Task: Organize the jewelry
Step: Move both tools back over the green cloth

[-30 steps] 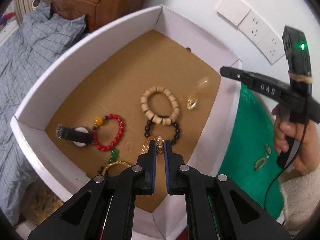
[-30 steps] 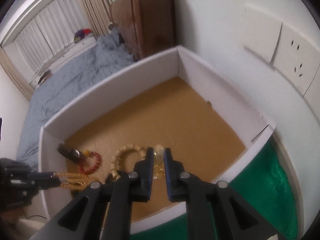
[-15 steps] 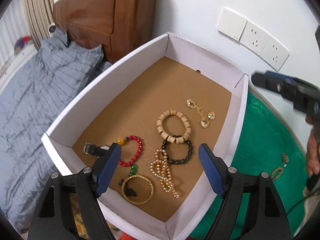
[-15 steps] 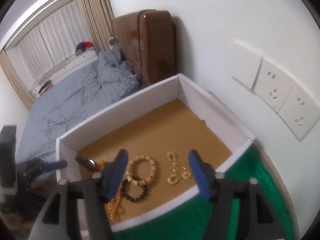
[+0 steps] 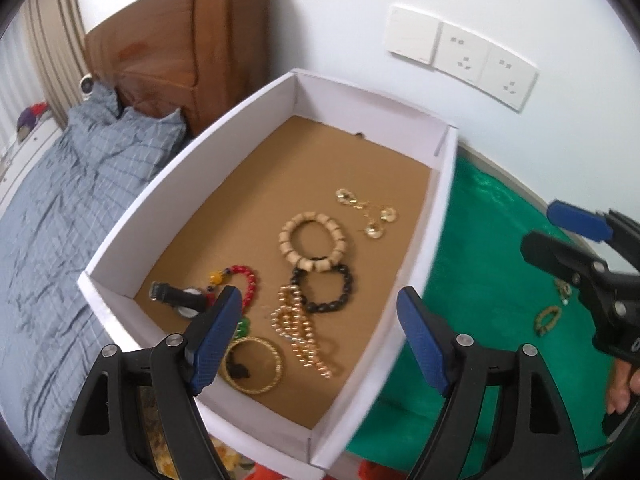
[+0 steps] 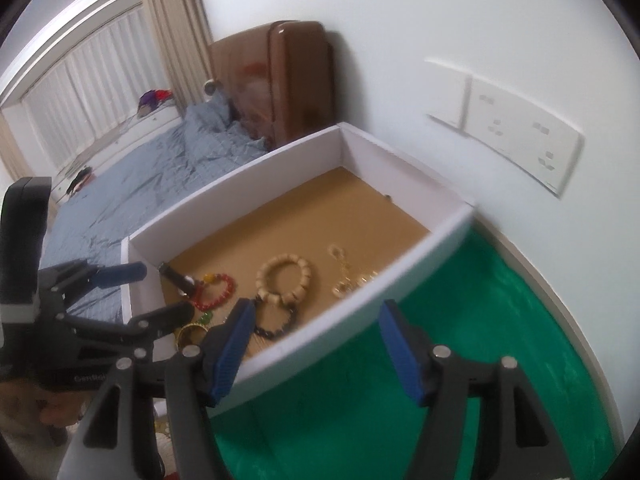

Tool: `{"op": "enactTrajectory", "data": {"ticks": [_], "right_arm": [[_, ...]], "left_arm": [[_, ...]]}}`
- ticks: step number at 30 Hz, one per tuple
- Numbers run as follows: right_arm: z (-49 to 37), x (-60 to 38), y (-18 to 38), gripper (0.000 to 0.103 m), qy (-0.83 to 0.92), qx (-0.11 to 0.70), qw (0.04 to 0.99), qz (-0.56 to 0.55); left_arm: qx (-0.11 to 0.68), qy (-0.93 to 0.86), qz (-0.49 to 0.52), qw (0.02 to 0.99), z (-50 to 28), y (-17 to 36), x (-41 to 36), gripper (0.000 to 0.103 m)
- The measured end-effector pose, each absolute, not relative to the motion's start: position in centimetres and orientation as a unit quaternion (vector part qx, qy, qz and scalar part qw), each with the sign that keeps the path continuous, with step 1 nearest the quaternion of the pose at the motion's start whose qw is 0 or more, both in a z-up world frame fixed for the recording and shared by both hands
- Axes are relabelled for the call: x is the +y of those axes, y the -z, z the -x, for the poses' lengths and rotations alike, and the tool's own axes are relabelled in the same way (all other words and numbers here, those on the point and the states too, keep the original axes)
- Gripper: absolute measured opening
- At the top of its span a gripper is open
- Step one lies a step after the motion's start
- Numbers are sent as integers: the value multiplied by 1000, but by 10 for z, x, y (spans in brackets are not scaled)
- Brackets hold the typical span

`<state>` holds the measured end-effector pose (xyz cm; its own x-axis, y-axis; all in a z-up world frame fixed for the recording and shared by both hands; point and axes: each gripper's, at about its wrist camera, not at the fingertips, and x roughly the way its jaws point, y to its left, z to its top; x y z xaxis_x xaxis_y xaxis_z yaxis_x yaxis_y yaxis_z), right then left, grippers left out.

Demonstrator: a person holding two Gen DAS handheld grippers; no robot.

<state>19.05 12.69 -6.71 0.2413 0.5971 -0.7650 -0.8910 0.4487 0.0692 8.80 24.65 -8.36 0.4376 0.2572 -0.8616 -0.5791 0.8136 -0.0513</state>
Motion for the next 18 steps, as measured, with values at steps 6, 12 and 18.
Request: {"op": "enactTrajectory", "data": {"ticks": [6, 12, 18], "right_arm": [[-180, 59, 73, 66, -423, 364, 810, 179], [-152, -20, 107, 66, -359, 367, 840, 177], [-133, -97, 143, 66, -274, 412, 852, 172]], "left_arm": [[464, -204, 167, 846, -102, 81, 218, 83], [490, -130, 142, 850, -122, 96, 169, 85], [518, -58, 104, 847, -142, 112, 115, 85]]}}
